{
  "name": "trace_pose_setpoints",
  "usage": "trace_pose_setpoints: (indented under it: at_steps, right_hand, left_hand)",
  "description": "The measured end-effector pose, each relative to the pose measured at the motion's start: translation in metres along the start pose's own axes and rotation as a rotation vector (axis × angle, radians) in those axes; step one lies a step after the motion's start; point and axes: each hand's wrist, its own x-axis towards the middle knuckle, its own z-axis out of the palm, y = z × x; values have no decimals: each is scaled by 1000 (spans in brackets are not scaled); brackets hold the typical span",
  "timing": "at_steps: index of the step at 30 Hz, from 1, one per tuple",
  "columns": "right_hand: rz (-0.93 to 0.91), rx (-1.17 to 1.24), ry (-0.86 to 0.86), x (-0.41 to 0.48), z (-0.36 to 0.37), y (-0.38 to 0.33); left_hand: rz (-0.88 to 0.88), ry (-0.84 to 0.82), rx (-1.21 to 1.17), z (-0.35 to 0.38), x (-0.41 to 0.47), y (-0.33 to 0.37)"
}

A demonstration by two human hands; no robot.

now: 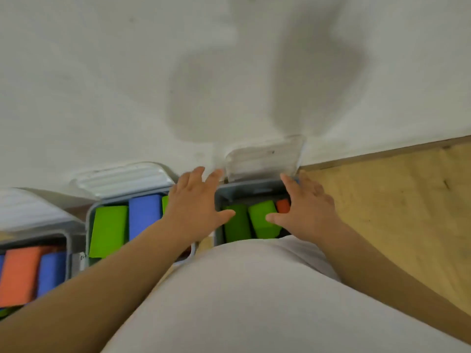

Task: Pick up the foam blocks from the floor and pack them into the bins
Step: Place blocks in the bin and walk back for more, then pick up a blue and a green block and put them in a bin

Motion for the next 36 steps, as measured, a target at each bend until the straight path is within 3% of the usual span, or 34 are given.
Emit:
trace_pose_setpoints:
  at_steps: [7,18,25,31,36]
  right_hand:
    - [-44,0,28,7,-37,36]
    - [-238,-80,-83,11,-108,149]
    - [-454,-261,-320,0,-87,170]
    - [-775,-540,-400,-50,-36,99]
    - [-1085,-844,-423,-144,36,34]
  left_hand:
    - [-28,38,57,-15,-6,39]
    - [-249,101,-111,24,-16,156]
    - [-550,15,-308,82,-86,220]
    - [-945,133,-531,131,-208,236]
    - [-1298,233,-710,202,-339,268]
